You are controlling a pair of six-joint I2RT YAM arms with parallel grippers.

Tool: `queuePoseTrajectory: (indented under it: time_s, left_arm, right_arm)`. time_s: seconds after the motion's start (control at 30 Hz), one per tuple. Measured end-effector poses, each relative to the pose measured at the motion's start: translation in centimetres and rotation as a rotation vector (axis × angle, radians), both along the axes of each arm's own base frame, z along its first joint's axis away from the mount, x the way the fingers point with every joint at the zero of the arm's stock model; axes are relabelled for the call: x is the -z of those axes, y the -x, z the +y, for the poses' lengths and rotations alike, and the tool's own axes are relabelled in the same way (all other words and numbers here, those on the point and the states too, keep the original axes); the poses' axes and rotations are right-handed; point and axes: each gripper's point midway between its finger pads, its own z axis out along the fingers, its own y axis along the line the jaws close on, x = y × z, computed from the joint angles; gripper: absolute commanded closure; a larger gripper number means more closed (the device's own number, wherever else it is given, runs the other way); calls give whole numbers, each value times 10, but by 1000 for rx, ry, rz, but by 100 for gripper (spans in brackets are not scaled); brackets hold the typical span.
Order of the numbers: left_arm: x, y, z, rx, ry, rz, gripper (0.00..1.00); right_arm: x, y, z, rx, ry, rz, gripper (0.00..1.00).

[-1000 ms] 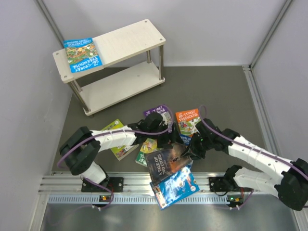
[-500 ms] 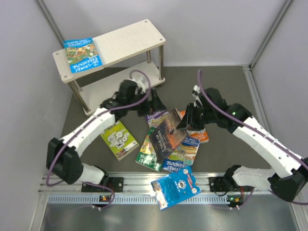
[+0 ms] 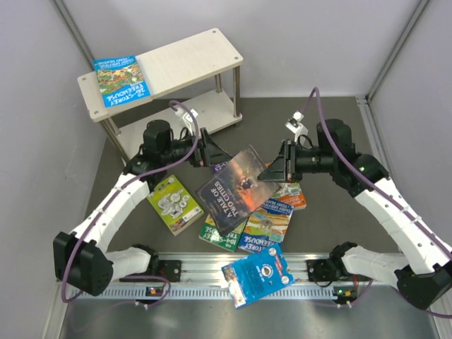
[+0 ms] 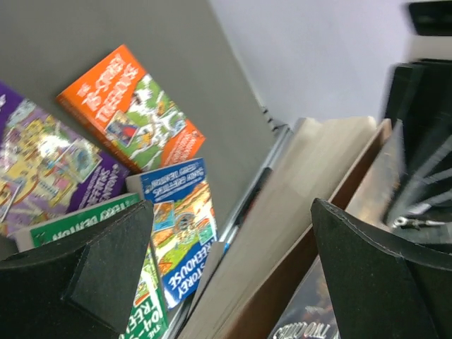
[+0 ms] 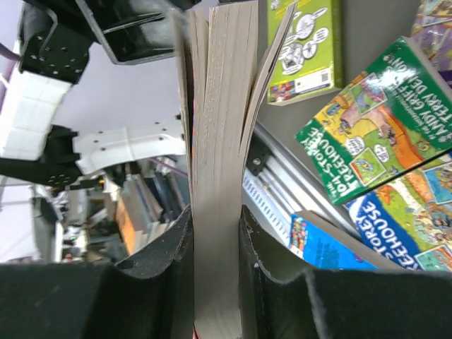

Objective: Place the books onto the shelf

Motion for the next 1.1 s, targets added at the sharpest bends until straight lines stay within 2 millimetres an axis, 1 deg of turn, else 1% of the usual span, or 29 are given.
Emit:
queuePoseTrajectory:
  time_s: [0.13,0.27,0.37,0.47,0.6,0.67,0.77,0.9,1.0,1.1]
  left_arm:
    - [-18,3,0,41,61,-38,1]
    - [-37,4,16,34,110,-74,1]
    - [-49,6,27,23,149,-99,1]
    - [-52,9,28,30,165,-102,1]
    - [-51,2,35,-1,169,-89,1]
    - [-52,-1,39,-17,170,-87,1]
    - [-54,-8,43,-41,160,-99,1]
    - [-69,-16,43,-46,166,-133,1]
    - [-77,-15,39,-3,191,-141,1]
    - [-73,-11,36,40,192,-119,1]
  right_arm:
    - [-2,-7,-6,0,-66,49,100]
    - [-16,-18,-11,10,-124,31,100]
    - [-25,-23,-13,5,-161,6,100]
    - [-31,-23,-13,-7,-184,2,100]
    - [-39,-19,-11,-42,-217,-4,100]
    - [-39,-17,-10,-55,-226,-2,100]
    - [-33,-14,-10,-67,-231,20,100]
    - [-23,-10,-10,-74,-227,56,100]
    - [-22,-9,-10,-71,-229,63,100]
    - [-27,-11,-9,-68,-243,54,100]
